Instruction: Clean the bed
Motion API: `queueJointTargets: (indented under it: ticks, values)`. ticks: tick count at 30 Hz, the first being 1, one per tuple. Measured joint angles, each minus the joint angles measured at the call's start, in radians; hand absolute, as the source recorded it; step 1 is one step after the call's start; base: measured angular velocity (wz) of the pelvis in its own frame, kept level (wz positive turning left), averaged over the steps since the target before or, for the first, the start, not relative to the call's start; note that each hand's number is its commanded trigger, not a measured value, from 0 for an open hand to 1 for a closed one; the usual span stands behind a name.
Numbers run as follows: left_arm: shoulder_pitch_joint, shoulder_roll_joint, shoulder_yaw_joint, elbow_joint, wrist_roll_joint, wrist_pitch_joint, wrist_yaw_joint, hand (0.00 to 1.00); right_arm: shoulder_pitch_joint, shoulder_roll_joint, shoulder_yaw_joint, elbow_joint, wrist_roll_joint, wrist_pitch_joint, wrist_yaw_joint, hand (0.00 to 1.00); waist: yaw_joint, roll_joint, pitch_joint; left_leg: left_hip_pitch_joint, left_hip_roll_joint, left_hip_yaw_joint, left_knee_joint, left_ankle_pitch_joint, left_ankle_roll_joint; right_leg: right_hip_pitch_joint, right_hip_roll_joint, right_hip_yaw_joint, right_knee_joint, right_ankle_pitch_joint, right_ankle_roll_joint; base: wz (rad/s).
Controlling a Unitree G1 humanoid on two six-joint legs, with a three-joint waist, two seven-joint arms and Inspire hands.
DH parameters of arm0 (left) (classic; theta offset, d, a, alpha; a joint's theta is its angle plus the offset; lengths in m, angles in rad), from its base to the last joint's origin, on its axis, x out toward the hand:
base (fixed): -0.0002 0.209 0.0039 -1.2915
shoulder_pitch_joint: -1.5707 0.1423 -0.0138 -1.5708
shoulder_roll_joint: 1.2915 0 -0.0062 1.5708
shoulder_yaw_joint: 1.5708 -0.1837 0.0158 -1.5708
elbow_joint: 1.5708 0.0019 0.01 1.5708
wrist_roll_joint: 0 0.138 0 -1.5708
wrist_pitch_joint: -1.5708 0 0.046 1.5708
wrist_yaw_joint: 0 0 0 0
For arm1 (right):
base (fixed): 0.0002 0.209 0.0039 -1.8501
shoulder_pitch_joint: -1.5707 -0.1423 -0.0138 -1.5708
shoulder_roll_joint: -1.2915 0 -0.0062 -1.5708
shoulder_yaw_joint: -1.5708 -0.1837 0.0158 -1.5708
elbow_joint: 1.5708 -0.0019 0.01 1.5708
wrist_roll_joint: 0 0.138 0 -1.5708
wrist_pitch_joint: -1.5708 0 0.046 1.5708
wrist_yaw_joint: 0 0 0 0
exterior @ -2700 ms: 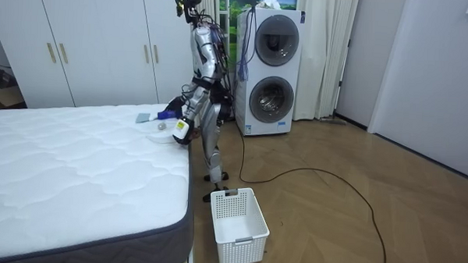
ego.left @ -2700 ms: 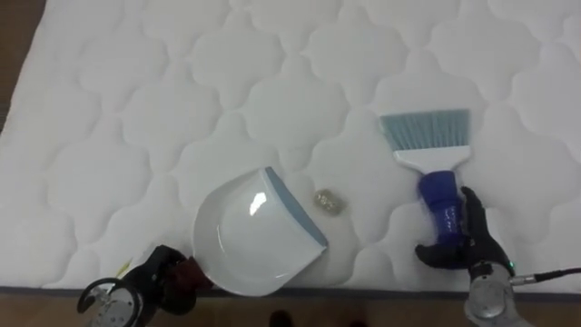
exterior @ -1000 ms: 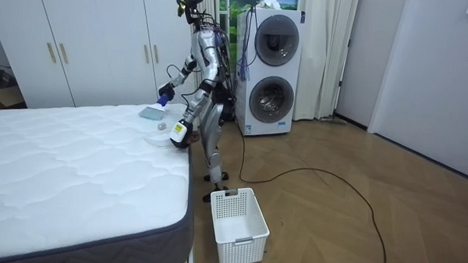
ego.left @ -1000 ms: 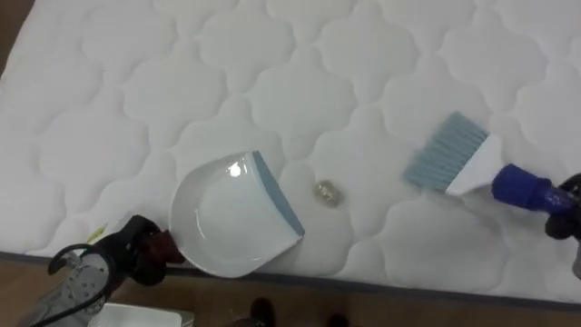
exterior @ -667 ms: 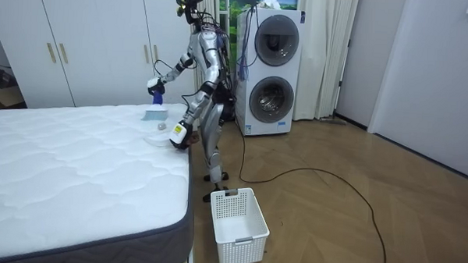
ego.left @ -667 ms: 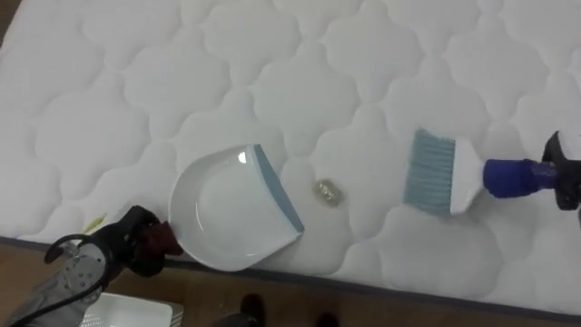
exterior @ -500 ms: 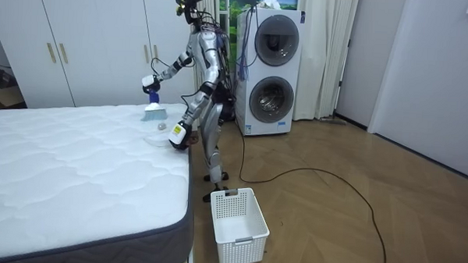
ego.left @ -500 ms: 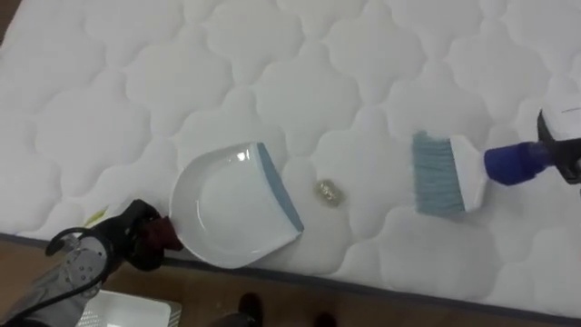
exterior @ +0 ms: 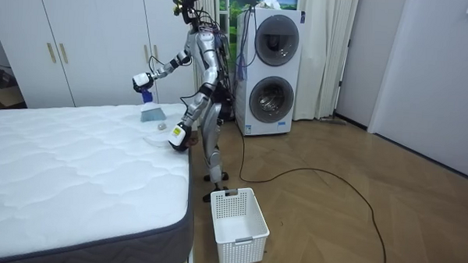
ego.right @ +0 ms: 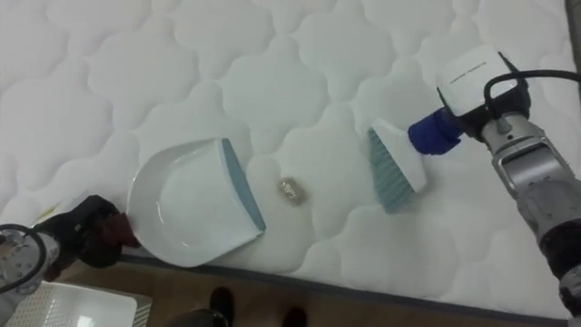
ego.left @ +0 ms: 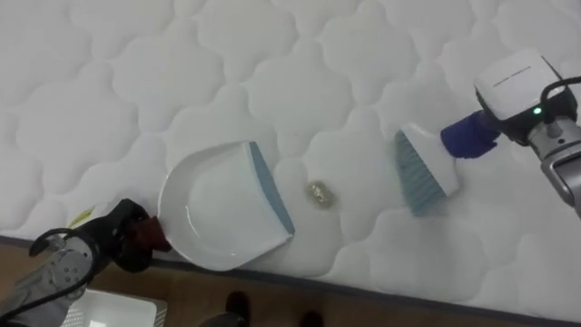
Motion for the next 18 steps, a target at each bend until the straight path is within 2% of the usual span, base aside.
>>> queueJointTargets:
  ticks: [7, 10, 13, 15, 18]
  values:
    - [0.002, -0.004, -0.005, 0.002, -0.001, 0.000, 0.006, 1.00, 0.041, 0.021, 0.016, -0.049, 0.084, -0.007, 0.010, 1.00, 0.009, 0.001, 0.0005, 0.004, 0.008, -0.002, 0.006, -0.004, -0.006, 0.008, 0.006, -0.001, -0.002, 0.005, -0.003, -0.01]
    - [-0.001, -0.017, -0.008, 0.001, -0.001, 0.009, 0.006, 1.00, 0.062, 0.023, 0.016, -0.076, 0.131, 0.002, 0.043, 1.00, 0.008, 0.011, 0.0013, -0.006, 0.012, -0.011, 0.016, -0.005, -0.006, 0.008, 0.006, -0.019, -0.006, 0.007, -0.007, 0.04]
    - [0.007, -0.028, -0.008, 0.002, 0.000, 0.013, 0.004, 1.00, 0.079, 0.041, 0.011, -0.082, 0.209, 0.006, 0.080, 1.00, 0.007, 0.031, -0.0010, -0.006, 0.012, -0.015, 0.017, -0.005, -0.006, 0.016, 0.006, -0.033, -0.010, 0.008, -0.008, 0.05]
    - [0.024, -0.052, -0.008, 0.001, -0.002, 0.026, 0.006, 1.00, 0.101, 0.049, 0.003, -0.089, 0.283, 0.013, 0.114, 1.00, 0.008, 0.054, -0.0033, -0.003, 0.009, -0.013, 0.012, -0.005, -0.005, 0.015, 0.003, -0.032, -0.010, 0.009, -0.006, 0.00]
    - [0.039, -0.061, -0.008, 0.004, -0.004, 0.030, 0.005, 1.00, 0.126, 0.067, 0.003, -0.090, 0.354, 0.013, 0.151, 1.00, 0.009, 0.067, -0.0065, 0.011, 0.007, -0.007, -0.003, -0.002, -0.008, 0.016, 0.002, -0.021, -0.006, 0.009, -0.007, -0.08]
